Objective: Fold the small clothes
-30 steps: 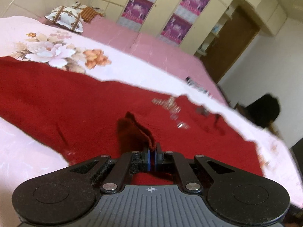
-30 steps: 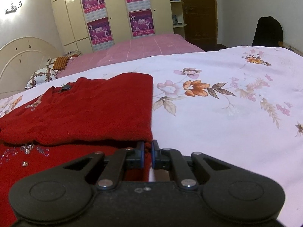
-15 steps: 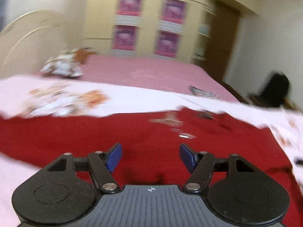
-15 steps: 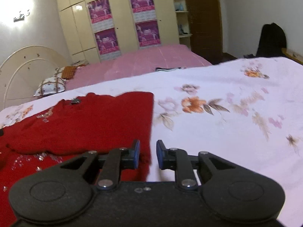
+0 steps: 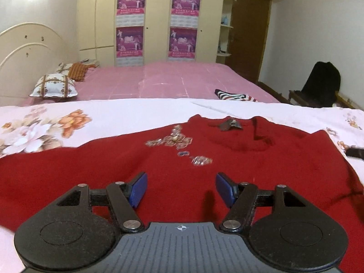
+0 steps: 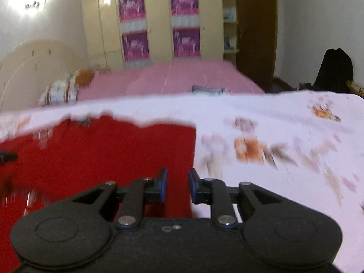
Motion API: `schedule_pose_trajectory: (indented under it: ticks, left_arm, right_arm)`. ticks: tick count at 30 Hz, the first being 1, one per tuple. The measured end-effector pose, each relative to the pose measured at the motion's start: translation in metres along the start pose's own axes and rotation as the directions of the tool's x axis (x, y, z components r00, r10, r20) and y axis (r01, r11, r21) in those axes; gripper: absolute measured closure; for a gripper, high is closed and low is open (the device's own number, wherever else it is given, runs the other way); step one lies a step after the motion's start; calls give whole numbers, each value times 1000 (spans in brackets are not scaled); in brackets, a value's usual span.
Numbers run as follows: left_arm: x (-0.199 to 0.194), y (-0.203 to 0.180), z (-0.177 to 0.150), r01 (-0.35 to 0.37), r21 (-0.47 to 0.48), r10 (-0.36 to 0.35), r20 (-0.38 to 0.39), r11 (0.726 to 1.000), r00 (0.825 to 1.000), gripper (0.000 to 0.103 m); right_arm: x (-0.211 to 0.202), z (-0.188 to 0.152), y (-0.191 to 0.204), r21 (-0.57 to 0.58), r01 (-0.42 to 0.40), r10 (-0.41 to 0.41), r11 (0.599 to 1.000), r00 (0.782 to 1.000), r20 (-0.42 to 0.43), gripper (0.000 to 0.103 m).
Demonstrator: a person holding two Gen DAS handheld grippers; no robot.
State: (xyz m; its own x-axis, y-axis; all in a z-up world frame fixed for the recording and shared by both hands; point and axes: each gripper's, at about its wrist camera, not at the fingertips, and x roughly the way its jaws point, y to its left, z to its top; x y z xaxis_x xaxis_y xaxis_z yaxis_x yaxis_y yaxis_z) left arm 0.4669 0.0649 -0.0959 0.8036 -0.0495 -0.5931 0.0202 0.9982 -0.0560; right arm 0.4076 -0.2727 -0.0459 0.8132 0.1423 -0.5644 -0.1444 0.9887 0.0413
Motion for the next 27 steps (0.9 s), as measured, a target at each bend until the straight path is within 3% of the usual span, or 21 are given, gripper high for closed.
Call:
schedule_pose_trajectory:
  ticks: [5,6,7,9,11,13,16,18,20,21,23,27]
  left_arm:
    - [18,-11,-11,-15,50,15,-9,999,1000,37]
    - [17,-10,-10,-30,59,31,-8,998,999,37]
    - [16,-8,-10,-46,65,47,-8,997,999,37]
    - [13,2,-13,-60,55,60,-2,997,998,37]
    - [13,5,-12,-53,33,53,-4,998,999,36]
    - [9,1,-10,-63,38,63,7,997,998,36]
    - [8,-4,-18,-62,59,61,6,996,998,36]
    - [8,-4,-17,-65,59,65,3,996,998,35]
    - [2,-1,-15,-65,47,65,4,997,998,35]
    - [-4,3,-17,-70,38,69,19,997,997,34]
    - [-23,20,-25,-81,-17,82,71,997,994,34]
    - [-68,78,-46,-150,-176,173,127,973,977,34]
  right_arm:
    - [48,16,-8,38,-69,69,997,998,15,90]
    - [59,16,-5,4,-59,59,998,998,-23,98]
    - [69,14,-5,-25,-13,11,1000,998,-69,100]
    - [71,17,-16,28,23,-21,999,998,-65,103]
    - [72,21,-19,54,60,-55,997,995,-89,94]
    - [68,22,-13,28,54,-51,998,995,-85,92]
    - [46,23,0,15,22,-22,1000,1000,4,86]
    - [44,20,12,-57,16,-14,998,999,37,84]
    - [67,16,16,-87,38,-47,995,993,-107,84]
    - [64,18,18,-102,50,-58,994,995,-79,84]
    - [52,21,18,-74,49,-54,996,996,-74,84]
    - [-2,3,16,-73,26,-23,997,999,36,81]
